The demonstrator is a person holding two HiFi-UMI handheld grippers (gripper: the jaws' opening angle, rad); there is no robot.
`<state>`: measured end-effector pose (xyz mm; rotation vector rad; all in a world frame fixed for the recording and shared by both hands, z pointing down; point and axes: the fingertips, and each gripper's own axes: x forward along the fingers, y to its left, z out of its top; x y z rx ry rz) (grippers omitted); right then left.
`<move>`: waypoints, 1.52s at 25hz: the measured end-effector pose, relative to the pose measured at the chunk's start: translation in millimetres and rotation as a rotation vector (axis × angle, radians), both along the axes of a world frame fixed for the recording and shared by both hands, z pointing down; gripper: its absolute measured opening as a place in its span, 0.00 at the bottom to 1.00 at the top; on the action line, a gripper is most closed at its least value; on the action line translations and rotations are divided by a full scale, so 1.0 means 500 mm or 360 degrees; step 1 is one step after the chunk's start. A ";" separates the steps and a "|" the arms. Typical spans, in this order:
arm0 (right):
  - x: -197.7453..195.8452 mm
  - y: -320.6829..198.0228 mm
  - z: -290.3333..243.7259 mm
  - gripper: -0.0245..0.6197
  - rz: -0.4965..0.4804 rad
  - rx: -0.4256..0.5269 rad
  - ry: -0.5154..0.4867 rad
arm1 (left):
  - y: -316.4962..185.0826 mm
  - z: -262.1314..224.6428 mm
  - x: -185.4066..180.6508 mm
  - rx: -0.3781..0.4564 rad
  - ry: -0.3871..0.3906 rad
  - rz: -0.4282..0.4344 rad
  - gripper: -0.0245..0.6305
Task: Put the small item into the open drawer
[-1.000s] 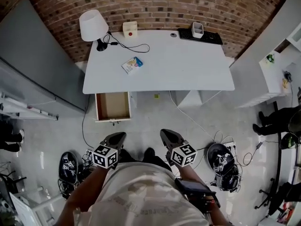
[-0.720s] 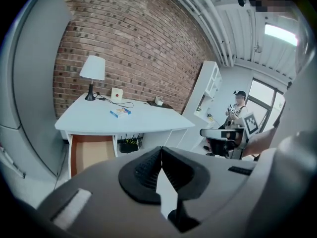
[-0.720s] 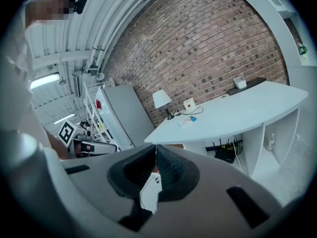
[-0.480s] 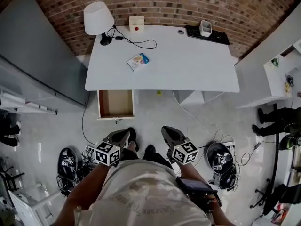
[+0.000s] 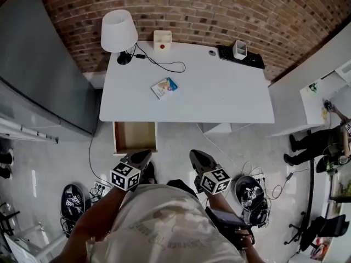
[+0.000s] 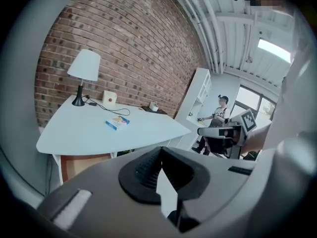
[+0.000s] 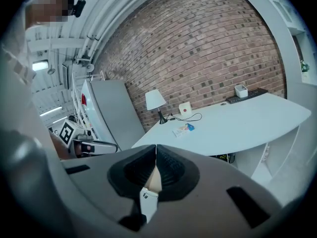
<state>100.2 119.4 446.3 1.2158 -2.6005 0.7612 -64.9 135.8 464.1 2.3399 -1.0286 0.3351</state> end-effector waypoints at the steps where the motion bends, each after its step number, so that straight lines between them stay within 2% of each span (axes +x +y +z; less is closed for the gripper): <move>1: -0.009 -0.013 -0.006 0.05 0.0018 0.0010 0.0007 | -0.014 -0.005 -0.012 0.0015 0.0003 0.0003 0.05; 9: -0.059 -0.073 -0.032 0.05 0.0096 0.0042 0.0065 | -0.086 -0.030 -0.085 0.0097 0.0020 0.0011 0.05; 15: -0.081 -0.098 -0.035 0.05 0.0094 0.0058 0.0110 | -0.091 -0.004 -0.118 0.0059 0.0044 -0.0023 0.05; 20: -0.075 -0.112 -0.019 0.05 0.0104 0.0031 0.0094 | -0.114 0.018 -0.105 0.0003 0.0082 -0.0024 0.05; 25: -0.054 -0.146 0.005 0.05 0.0110 -0.0005 0.0055 | -0.149 0.016 -0.078 0.0000 0.0077 0.0009 0.05; 35: -0.060 -0.312 0.003 0.05 -0.0069 0.0016 -0.0013 | -0.257 0.005 -0.068 -0.0004 -0.0063 -0.0099 0.05; 38: -0.053 -0.362 0.002 0.05 -0.0119 0.0016 -0.0023 | -0.297 0.002 -0.053 -0.0013 -0.0056 -0.0136 0.05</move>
